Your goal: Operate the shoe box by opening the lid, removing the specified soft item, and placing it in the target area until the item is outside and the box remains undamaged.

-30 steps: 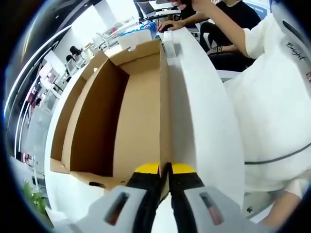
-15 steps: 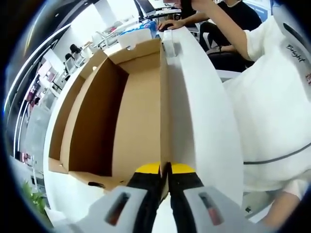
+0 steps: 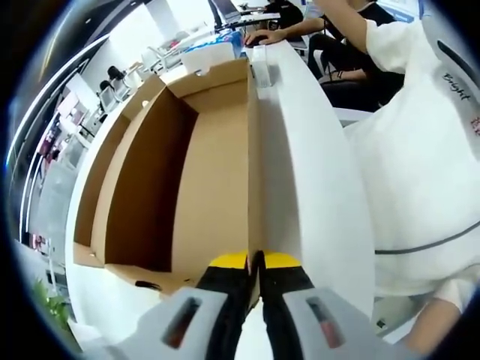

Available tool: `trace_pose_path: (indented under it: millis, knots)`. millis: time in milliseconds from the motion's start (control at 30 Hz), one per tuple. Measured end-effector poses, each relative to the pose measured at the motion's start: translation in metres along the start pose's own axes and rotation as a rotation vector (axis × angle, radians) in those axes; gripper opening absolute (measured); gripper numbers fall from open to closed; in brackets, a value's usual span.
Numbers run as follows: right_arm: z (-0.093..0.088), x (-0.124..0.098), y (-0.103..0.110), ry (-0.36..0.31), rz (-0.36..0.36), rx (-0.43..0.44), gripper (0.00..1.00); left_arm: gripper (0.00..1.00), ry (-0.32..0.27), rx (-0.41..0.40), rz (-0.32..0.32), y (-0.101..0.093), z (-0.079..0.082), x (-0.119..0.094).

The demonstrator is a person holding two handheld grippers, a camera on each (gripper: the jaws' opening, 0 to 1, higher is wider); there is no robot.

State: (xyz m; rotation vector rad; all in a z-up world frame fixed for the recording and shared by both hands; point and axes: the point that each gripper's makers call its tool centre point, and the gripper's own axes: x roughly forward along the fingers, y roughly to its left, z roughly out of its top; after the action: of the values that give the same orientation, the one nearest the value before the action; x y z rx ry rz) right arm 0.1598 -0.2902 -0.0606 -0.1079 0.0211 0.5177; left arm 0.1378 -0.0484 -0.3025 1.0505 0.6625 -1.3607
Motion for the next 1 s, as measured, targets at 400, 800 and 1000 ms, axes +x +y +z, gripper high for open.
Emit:
trace_pose_path:
  millis: [400, 800, 1000]
  knots:
    - [-0.013, 0.028, -0.041, 0.073, -0.08, 0.092, 0.46, 0.04, -0.002, -0.006, -0.005, 0.0, 0.0, 0.0]
    - [-0.005, 0.032, -0.038, 0.078, -0.043, 0.089, 0.41, 0.04, -0.003, -0.005, -0.009, 0.0, 0.0, 0.0]
    - [-0.009, 0.037, -0.036, 0.092, -0.035, 0.132, 0.31, 0.04, -0.01, 0.001, 0.0, 0.0, 0.0, 0.0]
